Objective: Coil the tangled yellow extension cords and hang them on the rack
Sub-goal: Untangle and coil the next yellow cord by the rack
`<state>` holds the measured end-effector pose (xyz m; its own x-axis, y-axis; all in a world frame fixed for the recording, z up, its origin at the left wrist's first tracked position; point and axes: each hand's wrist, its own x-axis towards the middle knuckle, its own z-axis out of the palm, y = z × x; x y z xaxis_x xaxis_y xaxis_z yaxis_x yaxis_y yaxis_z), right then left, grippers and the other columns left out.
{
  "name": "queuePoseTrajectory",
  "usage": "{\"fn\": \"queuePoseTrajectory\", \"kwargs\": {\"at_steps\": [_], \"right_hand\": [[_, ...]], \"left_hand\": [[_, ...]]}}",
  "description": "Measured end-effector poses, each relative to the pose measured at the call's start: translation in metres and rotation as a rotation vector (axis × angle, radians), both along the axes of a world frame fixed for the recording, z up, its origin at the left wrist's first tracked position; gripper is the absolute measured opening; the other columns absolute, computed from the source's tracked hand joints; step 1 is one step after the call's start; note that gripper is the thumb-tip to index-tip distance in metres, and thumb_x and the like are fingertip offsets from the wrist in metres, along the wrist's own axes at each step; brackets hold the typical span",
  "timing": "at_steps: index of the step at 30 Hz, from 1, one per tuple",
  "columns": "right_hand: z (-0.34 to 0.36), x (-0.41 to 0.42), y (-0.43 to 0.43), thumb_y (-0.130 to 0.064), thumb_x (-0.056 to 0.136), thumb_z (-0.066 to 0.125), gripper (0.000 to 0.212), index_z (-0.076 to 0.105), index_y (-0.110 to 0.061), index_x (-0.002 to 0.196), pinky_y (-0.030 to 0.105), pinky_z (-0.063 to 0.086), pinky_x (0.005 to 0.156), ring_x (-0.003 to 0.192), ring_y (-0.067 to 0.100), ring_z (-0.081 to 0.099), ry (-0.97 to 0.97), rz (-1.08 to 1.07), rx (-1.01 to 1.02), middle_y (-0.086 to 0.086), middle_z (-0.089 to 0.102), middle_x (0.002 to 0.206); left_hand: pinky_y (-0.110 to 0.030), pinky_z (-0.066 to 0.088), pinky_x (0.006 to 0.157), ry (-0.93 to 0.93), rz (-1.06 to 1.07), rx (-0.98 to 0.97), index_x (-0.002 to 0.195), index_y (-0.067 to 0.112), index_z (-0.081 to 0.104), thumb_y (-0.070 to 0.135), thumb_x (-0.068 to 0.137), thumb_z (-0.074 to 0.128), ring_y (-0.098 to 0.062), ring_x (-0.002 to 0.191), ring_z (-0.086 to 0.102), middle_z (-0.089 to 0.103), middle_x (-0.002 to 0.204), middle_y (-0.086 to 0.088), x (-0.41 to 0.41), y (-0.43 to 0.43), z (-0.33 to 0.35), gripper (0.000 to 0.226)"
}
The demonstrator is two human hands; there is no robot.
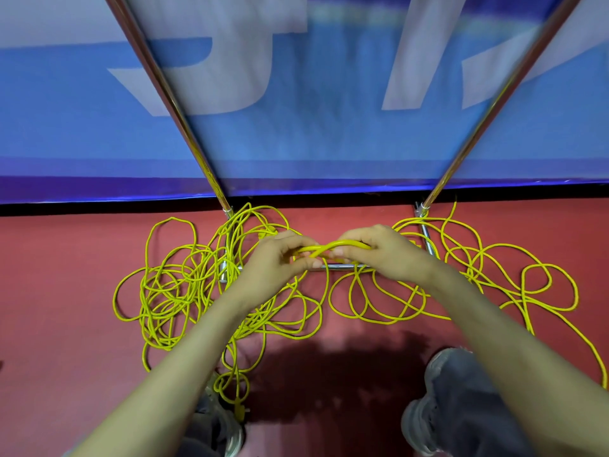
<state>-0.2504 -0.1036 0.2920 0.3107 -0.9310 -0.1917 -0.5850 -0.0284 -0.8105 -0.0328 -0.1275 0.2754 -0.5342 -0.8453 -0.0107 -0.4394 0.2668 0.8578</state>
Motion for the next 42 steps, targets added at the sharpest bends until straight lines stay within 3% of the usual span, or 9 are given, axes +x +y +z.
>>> {"fn": "queuePoseTrajectory", "kwargs": {"at_steps": [2, 5, 12, 16, 20, 25, 29, 35, 42], "right_hand": [[0.001, 0.002, -0.001, -0.026, 0.087, 0.067, 0.01, 0.071, -0.017, 0.083, 0.026, 0.039, 0.062, 0.063, 0.004, 0.048, -0.057, -0.063, 0.0, -0.001, 0.061, 0.067], [0.002, 0.004, -0.002, -0.024, 0.084, 0.07, 0.008, 0.074, -0.017, 0.084, 0.029, 0.041, 0.064, 0.067, 0.006, 0.051, -0.078, -0.044, 0.012, 0.007, 0.067, 0.072], [-0.011, -0.005, -0.002, -0.013, 0.08, 0.073, 0.028, 0.052, -0.014, 0.099, 0.011, 0.037, 0.059, 0.064, 0.006, 0.048, 0.094, -0.122, -0.043, -0.012, 0.047, 0.083], [-0.03, -0.025, -0.001, -0.015, 0.092, 0.059, 0.011, 0.052, -0.022, 0.087, 0.033, 0.049, 0.075, 0.073, 0.016, 0.059, 0.04, -0.239, 0.049, -0.004, 0.061, 0.076], [-0.011, -0.028, -0.009, -0.008, 0.092, 0.057, 0.022, 0.055, -0.03, 0.09, 0.022, 0.046, 0.072, 0.072, 0.006, 0.058, -0.248, -0.379, -0.138, -0.005, 0.066, 0.079], [-0.007, -0.019, -0.011, -0.012, 0.087, 0.066, 0.015, 0.072, -0.018, 0.099, 0.01, 0.037, 0.075, 0.084, 0.007, 0.055, 0.05, -0.171, -0.262, 0.0, 0.063, 0.091], [-0.01, -0.005, -0.008, -0.015, 0.084, 0.065, 0.019, 0.074, -0.015, 0.101, 0.006, 0.033, 0.071, 0.078, -0.006, 0.05, 0.12, -0.033, -0.364, -0.001, 0.056, 0.089], [-0.002, 0.01, -0.007, -0.008, 0.085, 0.065, 0.021, 0.068, -0.012, 0.106, 0.005, 0.036, 0.07, 0.077, 0.002, 0.048, 0.101, -0.043, -0.343, -0.003, 0.052, 0.093], [-0.025, -0.019, -0.005, -0.015, 0.091, 0.058, 0.011, 0.048, -0.015, 0.086, 0.028, 0.037, 0.065, 0.071, 0.019, 0.047, 0.29, -0.132, -0.007, -0.006, 0.048, 0.069]], "left_hand": [[-0.031, 0.044, 0.07, -0.104, -0.036, -0.123, 0.1, 0.017, 0.071, 0.033, 0.08, 0.07, -0.011, 0.075, 0.052, 0.062, 0.083, -0.006, -0.001, 0.0, -0.003, 0.026], [-0.026, 0.044, 0.067, -0.053, -0.047, 0.073, 0.099, 0.026, 0.061, 0.019, 0.086, 0.072, -0.002, 0.066, 0.047, 0.054, 0.078, 0.006, -0.004, 0.007, 0.0, 0.018], [-0.014, 0.038, 0.039, 0.379, 0.266, 0.465, 0.091, 0.014, 0.06, 0.009, 0.093, 0.06, -0.001, 0.046, 0.049, 0.058, 0.07, -0.004, -0.003, -0.005, 0.022, 0.006], [-0.021, 0.042, 0.047, 0.613, 0.358, 0.615, 0.081, 0.021, 0.068, 0.021, 0.085, 0.067, -0.014, 0.063, 0.046, 0.063, 0.071, 0.003, 0.018, -0.021, 0.02, 0.004], [-0.019, 0.036, 0.043, 0.259, 0.327, 0.544, 0.093, 0.017, 0.061, 0.003, 0.086, 0.067, -0.011, 0.06, 0.05, 0.062, 0.078, 0.0, 0.019, -0.019, 0.015, 0.017], [-0.014, 0.043, 0.046, 0.144, 0.177, 0.571, 0.106, 0.008, 0.057, -0.011, 0.081, 0.067, -0.001, 0.058, 0.057, 0.061, 0.081, -0.002, 0.007, -0.009, 0.016, 0.033], [-0.011, 0.037, 0.052, 0.153, 0.043, 0.601, 0.103, 0.009, 0.059, 0.0, 0.084, 0.068, -0.018, 0.073, 0.049, 0.059, 0.083, -0.009, -0.001, -0.001, 0.019, 0.023], [-0.012, 0.035, 0.038, 0.312, 0.072, 0.726, 0.095, 0.004, 0.061, 0.006, 0.093, 0.054, 0.0, 0.043, 0.048, 0.067, 0.064, 0.007, -0.007, 0.003, 0.019, 0.007], [-0.018, 0.046, 0.06, 0.637, 0.132, 0.744, 0.084, 0.013, 0.076, 0.022, 0.067, 0.084, -0.007, 0.064, 0.053, 0.068, 0.08, -0.002, 0.016, -0.019, 0.015, 0.022]]}}
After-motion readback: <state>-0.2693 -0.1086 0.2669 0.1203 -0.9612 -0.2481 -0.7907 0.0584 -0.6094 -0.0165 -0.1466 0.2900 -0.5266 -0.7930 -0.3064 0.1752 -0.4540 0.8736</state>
